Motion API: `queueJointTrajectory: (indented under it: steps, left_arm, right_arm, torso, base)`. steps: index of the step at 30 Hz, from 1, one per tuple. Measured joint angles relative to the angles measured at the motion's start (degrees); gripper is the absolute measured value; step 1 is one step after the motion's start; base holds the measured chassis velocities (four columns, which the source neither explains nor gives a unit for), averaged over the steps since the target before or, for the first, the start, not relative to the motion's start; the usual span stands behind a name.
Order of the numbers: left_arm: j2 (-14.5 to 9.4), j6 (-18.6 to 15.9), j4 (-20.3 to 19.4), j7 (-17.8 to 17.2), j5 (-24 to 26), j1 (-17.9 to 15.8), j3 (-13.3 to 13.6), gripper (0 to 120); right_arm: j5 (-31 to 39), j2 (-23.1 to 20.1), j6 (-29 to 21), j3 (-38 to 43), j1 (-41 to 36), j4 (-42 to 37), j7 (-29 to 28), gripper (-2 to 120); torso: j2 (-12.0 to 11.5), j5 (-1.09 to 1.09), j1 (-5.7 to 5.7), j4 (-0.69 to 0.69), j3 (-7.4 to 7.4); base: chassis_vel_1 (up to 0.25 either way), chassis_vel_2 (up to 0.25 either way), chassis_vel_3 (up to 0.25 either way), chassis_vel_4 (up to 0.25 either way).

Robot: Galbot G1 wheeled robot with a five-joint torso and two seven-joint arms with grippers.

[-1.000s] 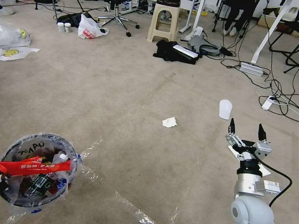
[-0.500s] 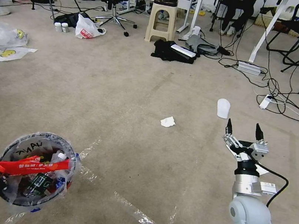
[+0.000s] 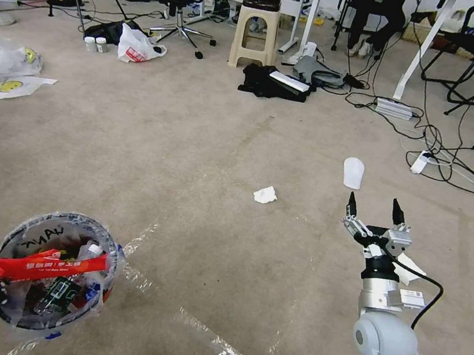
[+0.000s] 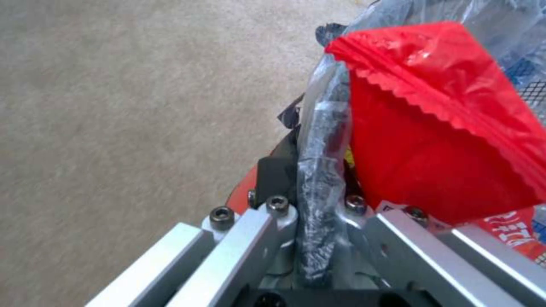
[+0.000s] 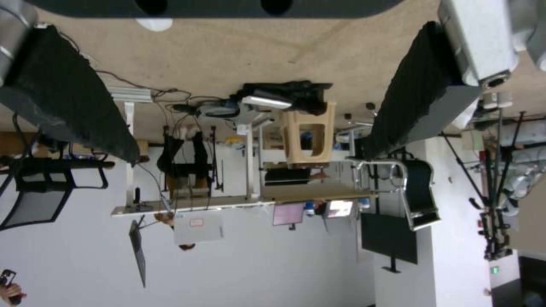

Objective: Pick up the trash bin and place the garbage on the floor into it.

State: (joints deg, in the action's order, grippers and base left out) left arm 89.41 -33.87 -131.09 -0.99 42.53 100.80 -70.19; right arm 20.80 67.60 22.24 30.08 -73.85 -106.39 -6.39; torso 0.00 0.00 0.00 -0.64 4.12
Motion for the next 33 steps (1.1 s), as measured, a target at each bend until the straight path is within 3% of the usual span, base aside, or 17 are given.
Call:
queueJointTrajectory:
  steps: [33]
  left_arm:
    - [0.29,0.27,0.13,0.25,-0.43,-0.12,0.54,0]
  right_arm:
    - [0.02,-0.19,2.02,0.29,-0.57,0.2,0.19,100]
  torso:
    - [0.0,-0.01,0.0,0.0,0.01]
  base:
    - [-0.227,0.226,0.223,-0.222]
